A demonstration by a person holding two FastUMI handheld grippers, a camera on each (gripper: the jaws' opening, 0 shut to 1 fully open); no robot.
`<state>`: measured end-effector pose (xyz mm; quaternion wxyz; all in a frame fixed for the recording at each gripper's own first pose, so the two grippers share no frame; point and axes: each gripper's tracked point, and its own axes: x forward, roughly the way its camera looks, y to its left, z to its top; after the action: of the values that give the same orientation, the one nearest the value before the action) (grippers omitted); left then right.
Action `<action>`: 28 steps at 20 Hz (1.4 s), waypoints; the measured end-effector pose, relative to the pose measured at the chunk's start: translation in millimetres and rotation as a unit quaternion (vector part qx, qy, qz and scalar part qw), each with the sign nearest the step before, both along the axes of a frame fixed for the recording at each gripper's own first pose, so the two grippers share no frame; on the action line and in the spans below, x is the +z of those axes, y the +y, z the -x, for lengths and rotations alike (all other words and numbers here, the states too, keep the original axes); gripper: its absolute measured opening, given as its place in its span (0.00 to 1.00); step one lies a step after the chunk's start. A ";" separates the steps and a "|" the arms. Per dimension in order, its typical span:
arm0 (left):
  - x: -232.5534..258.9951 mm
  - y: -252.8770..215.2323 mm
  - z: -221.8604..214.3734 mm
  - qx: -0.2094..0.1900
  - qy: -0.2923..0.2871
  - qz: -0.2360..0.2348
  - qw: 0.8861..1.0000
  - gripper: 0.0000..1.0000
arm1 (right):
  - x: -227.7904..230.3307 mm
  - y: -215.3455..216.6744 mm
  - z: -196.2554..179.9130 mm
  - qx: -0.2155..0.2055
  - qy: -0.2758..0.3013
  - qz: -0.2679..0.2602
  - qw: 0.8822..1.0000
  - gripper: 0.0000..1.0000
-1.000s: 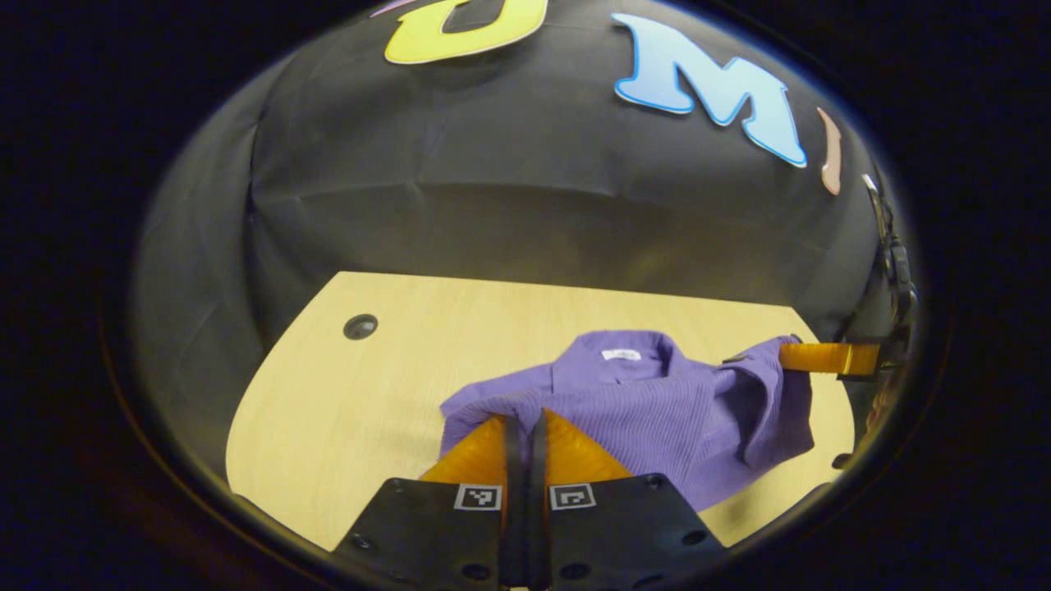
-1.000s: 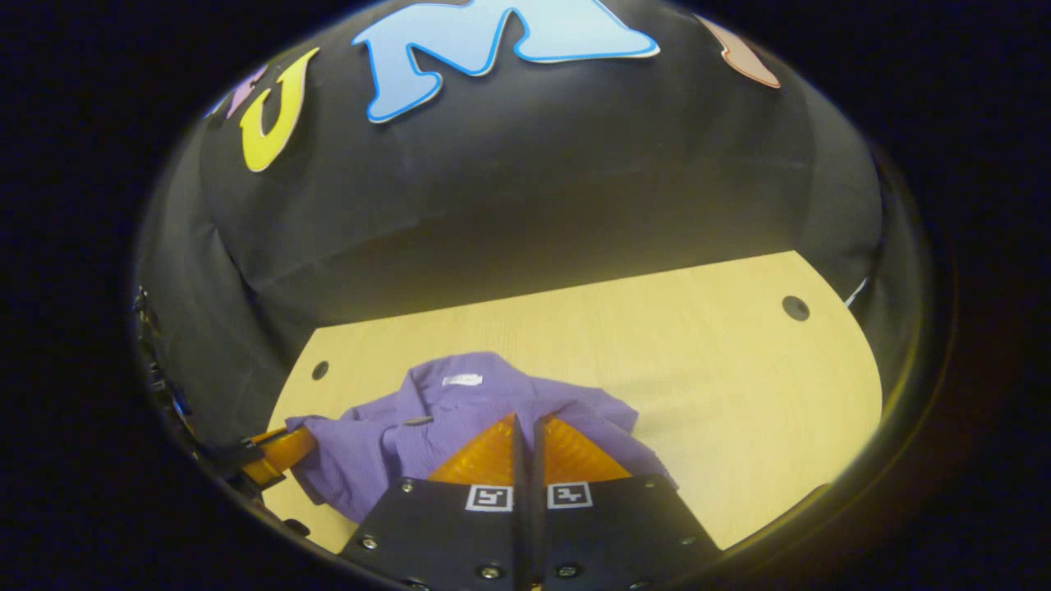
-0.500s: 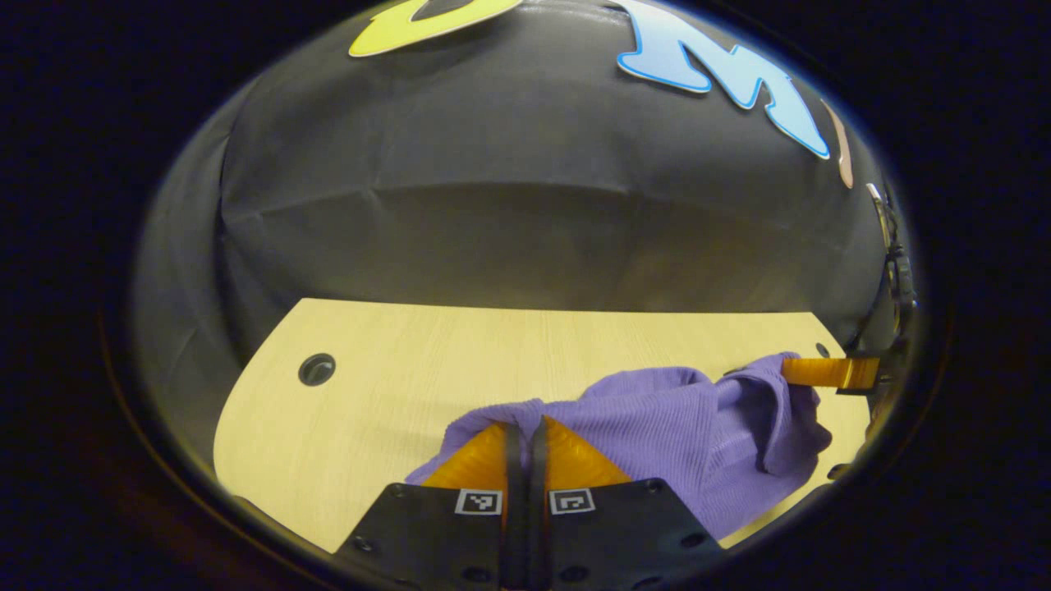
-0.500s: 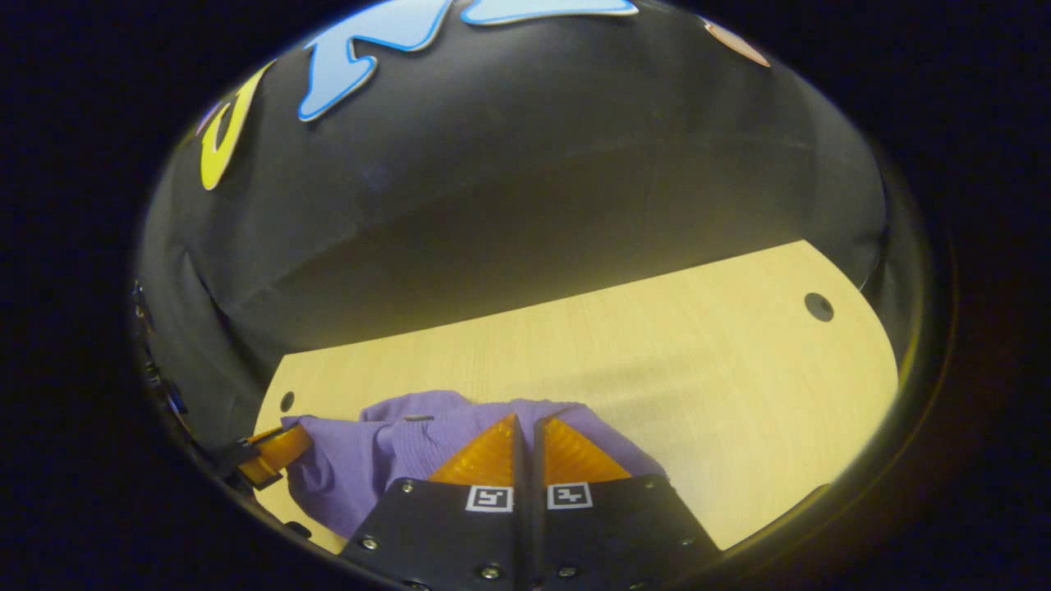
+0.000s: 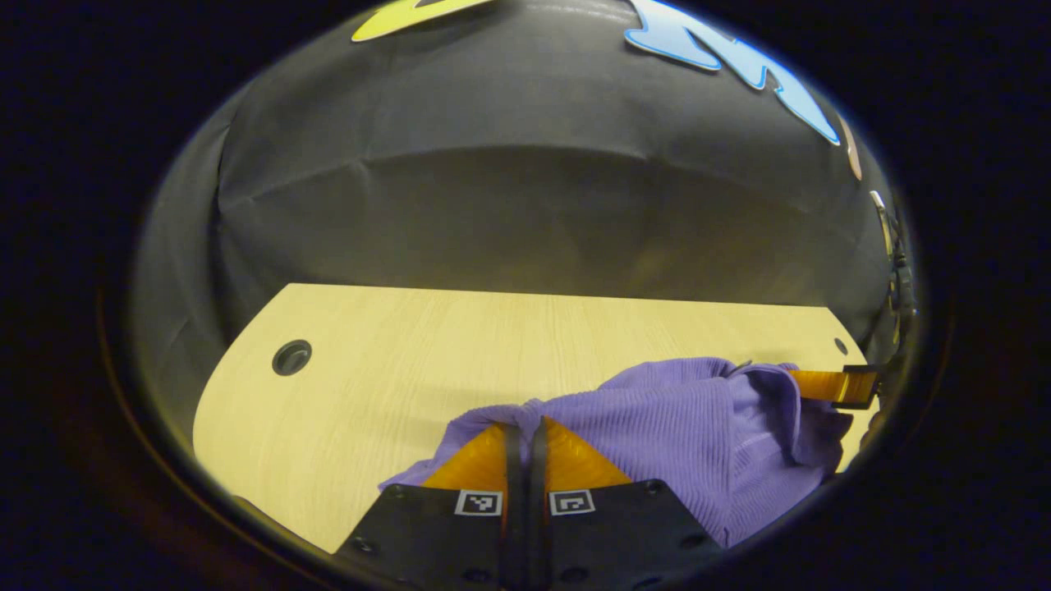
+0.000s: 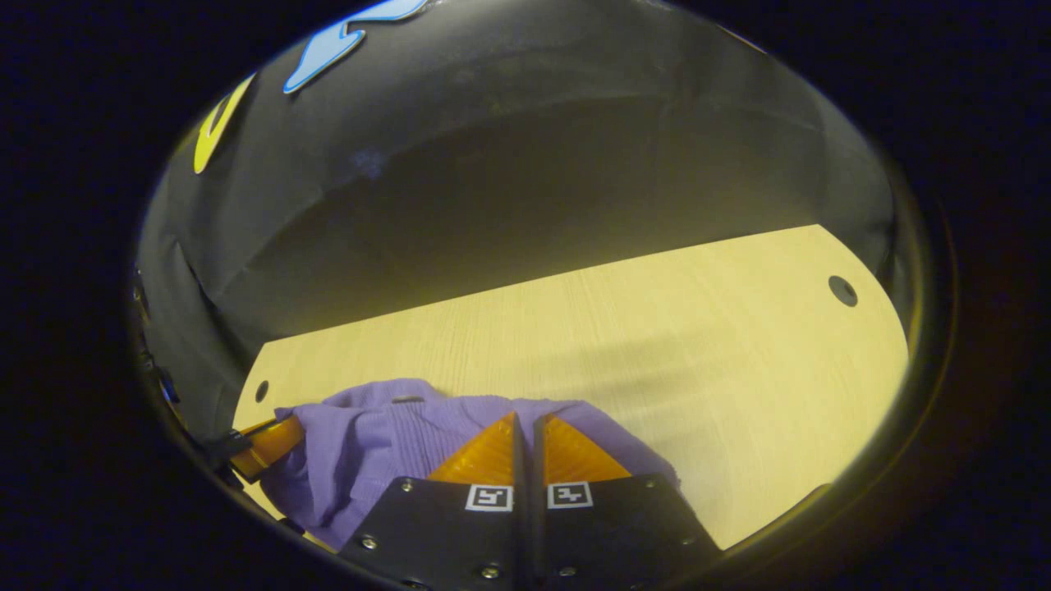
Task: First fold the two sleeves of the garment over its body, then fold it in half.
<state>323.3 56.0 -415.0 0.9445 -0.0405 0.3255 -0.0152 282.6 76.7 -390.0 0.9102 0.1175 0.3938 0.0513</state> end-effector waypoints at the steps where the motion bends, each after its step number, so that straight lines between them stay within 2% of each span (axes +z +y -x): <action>1: -1.9 -0.3 -0.2 0.000 0.003 -0.001 1.000 0.06 | -1.3 0.8 1.3 0.002 0.000 0.000 1.000 0.01; 6: -8.3 -1.5 5.8 0.004 0.017 -0.011 1.000 0.06 | -6.3 -1.4 2.4 0.002 0.007 -0.018 1.000 0.03; 8: -8.2 -2.8 4.7 -0.001 0.019 -0.020 1.000 0.12 | -7.1 -0.7 4.3 -0.001 0.013 -0.034 0.999 0.03; 9: -10.2 -2.1 4.3 -0.001 0.020 -0.026 0.999 0.19 | -9.0 -1.4 5.1 -0.003 0.017 -0.039 0.999 0.10; 10: -7.6 -3.0 6.6 0.002 0.021 -0.033 0.999 0.30 | -5.3 -3.1 5.2 -0.005 0.018 -0.043 0.999 0.17; 11: -3.7 -2.8 5.7 0.002 0.015 -0.036 0.999 0.31 | -2.5 -6.5 5.9 -0.008 0.017 -0.041 0.999 0.24; 12: 2.2 -3.8 7.9 0.005 0.010 -0.037 0.999 0.36 | 5.2 -9.0 5.9 -0.007 0.008 -0.039 0.999 0.35; 13: 7.8 -5.5 10.0 0.007 0.008 -0.031 0.999 0.46 | 13.2 -9.8 7.1 -0.007 -0.003 -0.033 0.999 0.55; 14: 14.8 -6.9 13.6 0.009 0.004 -0.024 1.000 0.47 | 22.9 -11.5 8.7 -0.003 -0.013 -0.026 1.000 0.58; 15: 23.2 -8.5 17.6 0.012 0.000 -0.019 1.000 0.47 | 32.7 -13.2 11.5 -0.001 -0.024 -0.017 1.000 0.68; 16: 34.2 -11.1 20.8 0.012 -0.007 -0.016 1.000 0.48 | 46.3 -15.8 13.4 0.001 -0.037 -0.011 0.999 0.70; 17: 46.6 -13.5 25.4 0.009 -0.014 -0.016 1.000 0.65 | 61.5 -16.4 18.7 0.003 -0.049 -0.009 0.999 0.70; 18: 60.5 -15.1 30.7 0.006 -0.022 -0.019 1.000 0.70 | 76.7 -16.6 22.8 0.004 -0.060 -0.008 0.998 0.70; 25: 193.0 -30.7 91.0 -0.011 -0.106 -0.022 0.994 0.70 | 194.8 -20.4 84.2 0.016 -0.145 0.004 0.989 0.70; 26: 212.1 -32.0 102.4 -0.015 -0.118 -0.025 0.993 0.66 | 210.3 -19.8 96.1 0.020 -0.158 0.010 0.987 0.70; 28: 243.1 -37.6 127.5 -0.023 -0.138 -0.030 0.990 0.70 | 238.7 -16.9 121.4 0.026 -0.181 0.019 0.983 0.70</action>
<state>195.7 18.4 -171.9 0.9806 -0.0017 0.1930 -0.0329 161.2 59.8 -151.2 0.9668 0.0791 0.2262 0.0883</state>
